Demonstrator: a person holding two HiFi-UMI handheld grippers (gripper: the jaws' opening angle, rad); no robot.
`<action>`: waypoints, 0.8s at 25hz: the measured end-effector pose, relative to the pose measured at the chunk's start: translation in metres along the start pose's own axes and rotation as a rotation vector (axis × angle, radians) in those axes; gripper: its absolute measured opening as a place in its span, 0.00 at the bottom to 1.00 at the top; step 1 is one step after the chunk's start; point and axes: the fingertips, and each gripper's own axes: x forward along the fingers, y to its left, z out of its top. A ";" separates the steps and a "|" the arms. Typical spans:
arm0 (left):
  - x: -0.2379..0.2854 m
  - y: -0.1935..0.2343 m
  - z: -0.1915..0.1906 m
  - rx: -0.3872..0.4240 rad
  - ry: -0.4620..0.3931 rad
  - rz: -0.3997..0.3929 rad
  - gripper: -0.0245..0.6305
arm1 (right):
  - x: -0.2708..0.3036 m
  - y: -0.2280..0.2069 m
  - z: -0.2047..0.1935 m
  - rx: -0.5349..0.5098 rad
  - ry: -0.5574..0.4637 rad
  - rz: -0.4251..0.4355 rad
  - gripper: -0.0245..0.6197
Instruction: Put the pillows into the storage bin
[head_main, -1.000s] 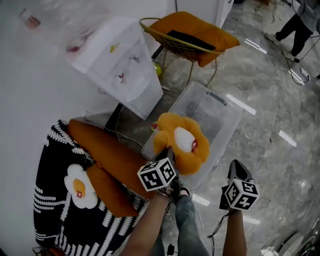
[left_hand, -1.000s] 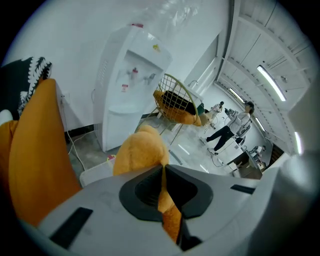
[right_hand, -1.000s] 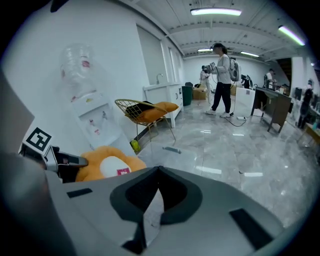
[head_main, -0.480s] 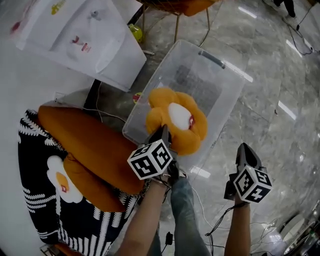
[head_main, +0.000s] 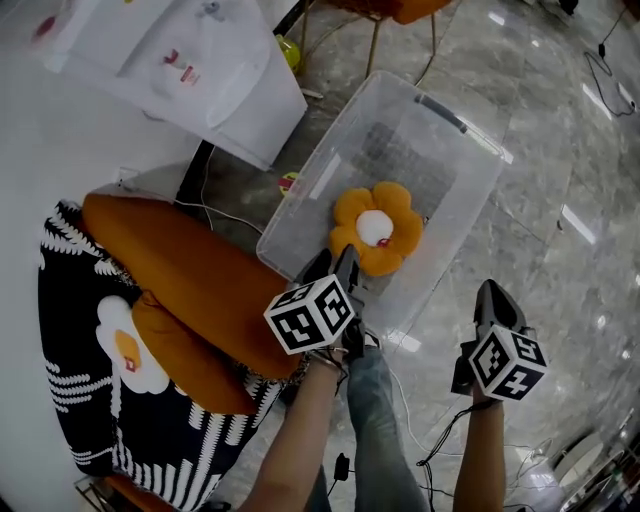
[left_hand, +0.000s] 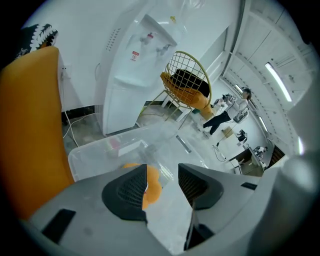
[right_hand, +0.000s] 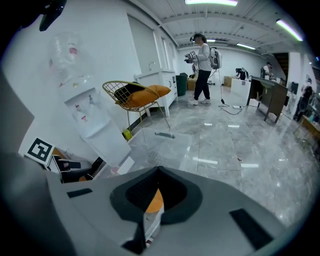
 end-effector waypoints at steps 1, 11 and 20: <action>-0.002 0.000 0.001 0.005 -0.003 -0.003 0.33 | -0.001 0.003 0.000 -0.005 -0.001 0.003 0.04; -0.062 0.008 0.035 -0.054 -0.098 -0.049 0.33 | -0.020 0.051 0.015 -0.051 -0.033 0.040 0.04; -0.156 0.041 0.087 -0.096 -0.229 -0.028 0.33 | -0.052 0.161 0.041 -0.150 -0.075 0.175 0.04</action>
